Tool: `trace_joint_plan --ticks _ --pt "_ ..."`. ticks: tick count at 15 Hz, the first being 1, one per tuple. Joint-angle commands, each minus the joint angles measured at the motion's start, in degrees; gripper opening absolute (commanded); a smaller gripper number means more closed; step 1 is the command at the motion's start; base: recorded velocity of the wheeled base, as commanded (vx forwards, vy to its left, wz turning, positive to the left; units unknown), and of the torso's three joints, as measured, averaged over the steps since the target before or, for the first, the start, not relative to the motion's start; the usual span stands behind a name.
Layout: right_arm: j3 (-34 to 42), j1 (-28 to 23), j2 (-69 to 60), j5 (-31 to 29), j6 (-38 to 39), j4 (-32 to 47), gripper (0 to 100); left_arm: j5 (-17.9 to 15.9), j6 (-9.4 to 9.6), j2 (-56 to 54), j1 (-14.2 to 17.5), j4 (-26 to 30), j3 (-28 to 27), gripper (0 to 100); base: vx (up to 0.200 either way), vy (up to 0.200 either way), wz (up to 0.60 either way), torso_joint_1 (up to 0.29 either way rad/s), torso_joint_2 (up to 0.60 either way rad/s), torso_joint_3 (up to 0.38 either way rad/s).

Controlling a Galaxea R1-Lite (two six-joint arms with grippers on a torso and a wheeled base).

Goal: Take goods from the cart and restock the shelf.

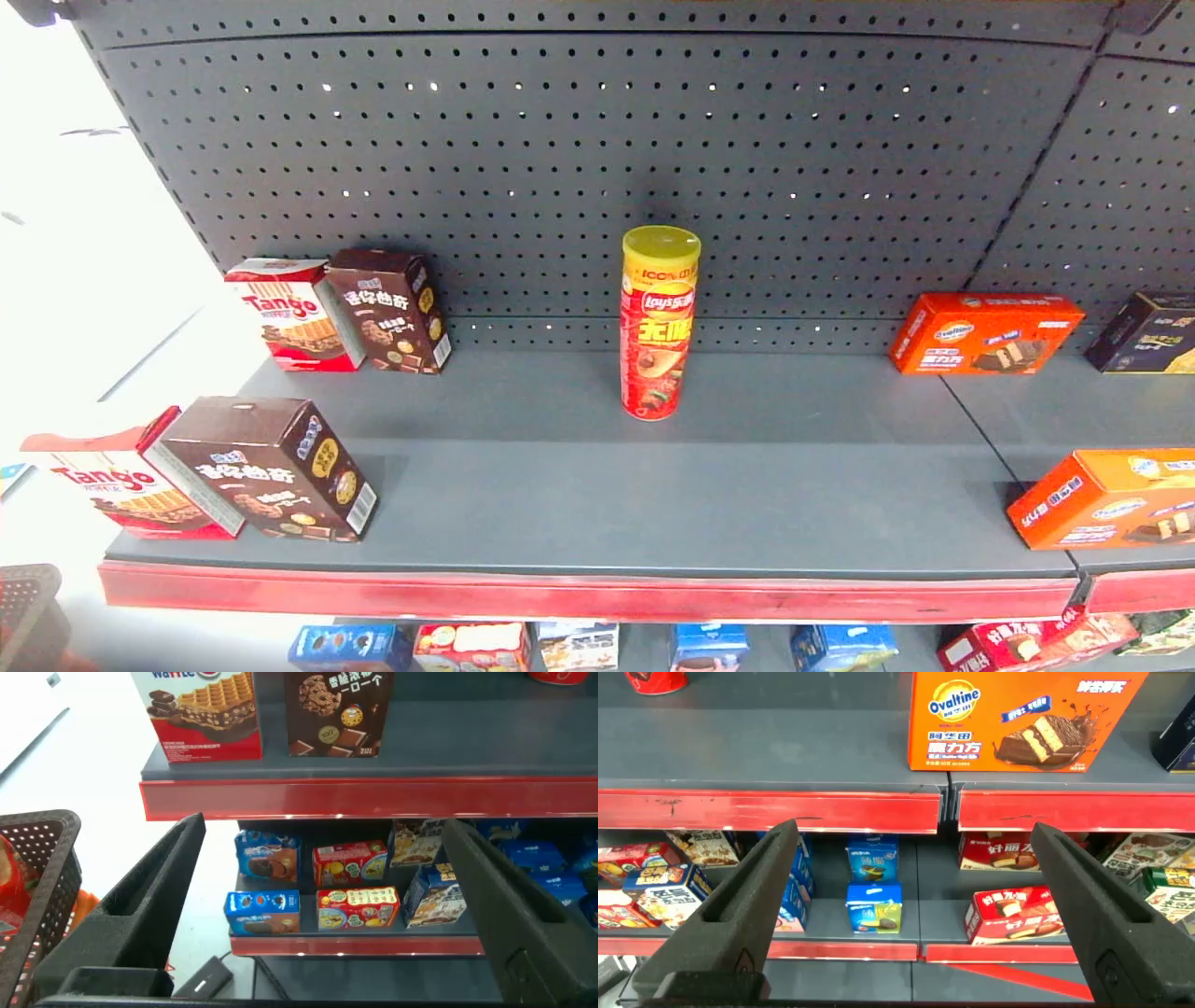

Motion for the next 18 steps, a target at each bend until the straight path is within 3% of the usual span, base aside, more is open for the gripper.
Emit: trace_joint_plan --ticks 1,14,18 --pt "0.0 0.0 0.0 0.0 -0.01 -0.02 100 0.01 0.0 0.07 0.01 -0.01 0.01 100 0.0 0.0 0.0 0.0 0.0 0.0" --pt "0.0 0.0 0.0 0.0 -0.01 -0.02 100 0.01 0.0 0.07 0.01 -0.01 0.01 100 0.0 0.0 0.55 0.001 0.0 0.001" --pt "0.0 0.0 0.0 0.0 0.17 -0.02 100 0.01 0.0 0.07 0.01 -0.01 0.01 100 0.0 0.0 0.0 0.0 0.0 0.0"
